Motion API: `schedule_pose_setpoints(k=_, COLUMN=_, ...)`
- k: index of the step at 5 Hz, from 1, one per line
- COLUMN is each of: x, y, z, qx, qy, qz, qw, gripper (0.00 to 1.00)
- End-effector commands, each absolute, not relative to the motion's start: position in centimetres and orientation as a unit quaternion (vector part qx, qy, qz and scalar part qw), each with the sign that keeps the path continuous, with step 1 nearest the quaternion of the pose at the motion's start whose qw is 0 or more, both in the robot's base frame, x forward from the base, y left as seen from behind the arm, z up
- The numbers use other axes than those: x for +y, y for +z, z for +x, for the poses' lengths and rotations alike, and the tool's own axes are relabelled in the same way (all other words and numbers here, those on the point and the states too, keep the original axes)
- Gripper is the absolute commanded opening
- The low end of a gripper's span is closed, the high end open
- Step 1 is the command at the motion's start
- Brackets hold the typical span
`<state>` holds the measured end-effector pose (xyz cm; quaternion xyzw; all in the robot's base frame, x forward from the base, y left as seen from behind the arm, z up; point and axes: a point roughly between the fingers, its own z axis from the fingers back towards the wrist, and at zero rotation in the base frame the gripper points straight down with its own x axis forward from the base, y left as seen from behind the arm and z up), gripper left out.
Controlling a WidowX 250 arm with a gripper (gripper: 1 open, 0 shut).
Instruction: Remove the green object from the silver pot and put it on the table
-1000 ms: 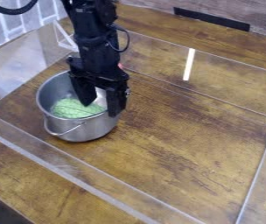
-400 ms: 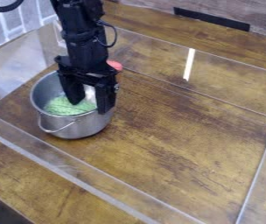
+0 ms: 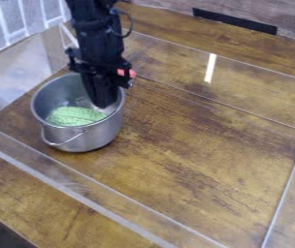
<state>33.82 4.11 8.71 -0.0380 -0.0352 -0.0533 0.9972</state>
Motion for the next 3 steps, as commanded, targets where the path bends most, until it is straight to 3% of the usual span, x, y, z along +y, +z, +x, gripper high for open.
schedule_pose_setpoints(k=1, x=4.2, y=11.5, z=35.1, qx=-0.067, qy=-0.067, qz=-0.033, qw=0.995, gripper=0.00)
schedule_pose_setpoints(k=3, x=1.7, y=13.2, z=36.2, qx=-0.078, qy=-0.107, qz=-0.036, qw=0.991, gripper=0.00)
